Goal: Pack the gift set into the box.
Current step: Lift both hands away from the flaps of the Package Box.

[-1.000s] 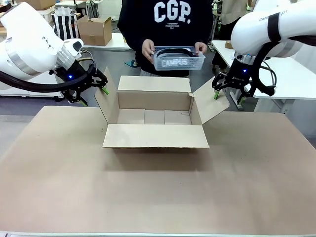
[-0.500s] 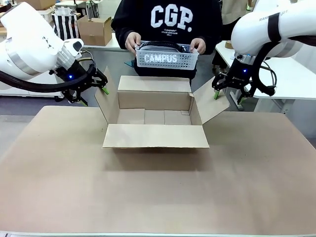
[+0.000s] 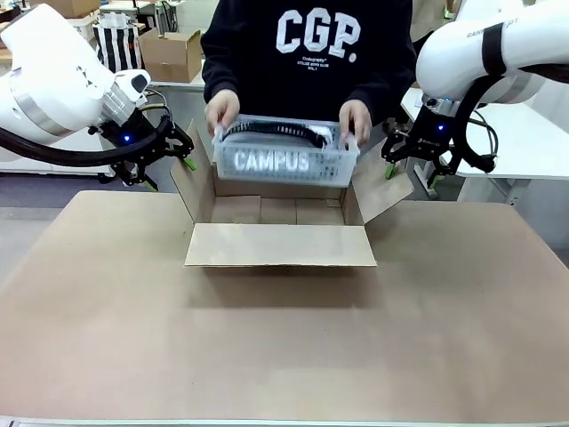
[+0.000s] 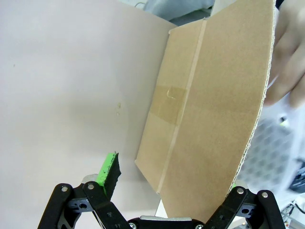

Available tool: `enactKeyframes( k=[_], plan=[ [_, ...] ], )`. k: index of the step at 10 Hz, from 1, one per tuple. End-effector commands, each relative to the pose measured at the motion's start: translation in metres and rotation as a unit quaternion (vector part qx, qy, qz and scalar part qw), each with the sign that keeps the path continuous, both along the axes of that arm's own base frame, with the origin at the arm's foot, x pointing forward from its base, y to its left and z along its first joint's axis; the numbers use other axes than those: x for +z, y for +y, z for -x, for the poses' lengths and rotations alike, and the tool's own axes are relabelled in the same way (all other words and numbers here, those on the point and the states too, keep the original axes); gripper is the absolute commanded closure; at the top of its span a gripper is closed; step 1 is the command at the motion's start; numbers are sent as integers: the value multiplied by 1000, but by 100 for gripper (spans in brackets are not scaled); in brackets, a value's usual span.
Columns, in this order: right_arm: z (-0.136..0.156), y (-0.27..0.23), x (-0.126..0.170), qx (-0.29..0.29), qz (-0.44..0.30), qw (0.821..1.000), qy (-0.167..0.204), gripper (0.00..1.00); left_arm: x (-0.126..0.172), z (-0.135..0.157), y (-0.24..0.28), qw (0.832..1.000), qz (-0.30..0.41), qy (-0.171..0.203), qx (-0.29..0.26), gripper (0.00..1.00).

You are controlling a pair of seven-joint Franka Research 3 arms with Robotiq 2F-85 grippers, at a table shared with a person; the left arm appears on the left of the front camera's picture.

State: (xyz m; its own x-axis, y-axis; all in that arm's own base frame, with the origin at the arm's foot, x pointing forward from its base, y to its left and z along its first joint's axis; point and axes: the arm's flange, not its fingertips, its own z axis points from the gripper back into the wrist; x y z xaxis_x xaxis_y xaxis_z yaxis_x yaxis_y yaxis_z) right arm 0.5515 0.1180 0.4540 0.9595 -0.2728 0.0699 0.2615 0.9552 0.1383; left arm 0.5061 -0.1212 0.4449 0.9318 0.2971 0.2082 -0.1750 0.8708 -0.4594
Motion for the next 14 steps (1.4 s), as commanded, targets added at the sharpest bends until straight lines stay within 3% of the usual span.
enactKeyframes(
  k=[1, 14],
  plan=[
    [-2, 4, 4, -10, 7, 1000, 2, 0, 0, 1, 1, 1000, -6, -2, 5, 0],
    [-2, 4, 4, -10, 7, 1000, 2, 0, 0, 1, 1, 1000, -6, -2, 5, 0]
  ],
)
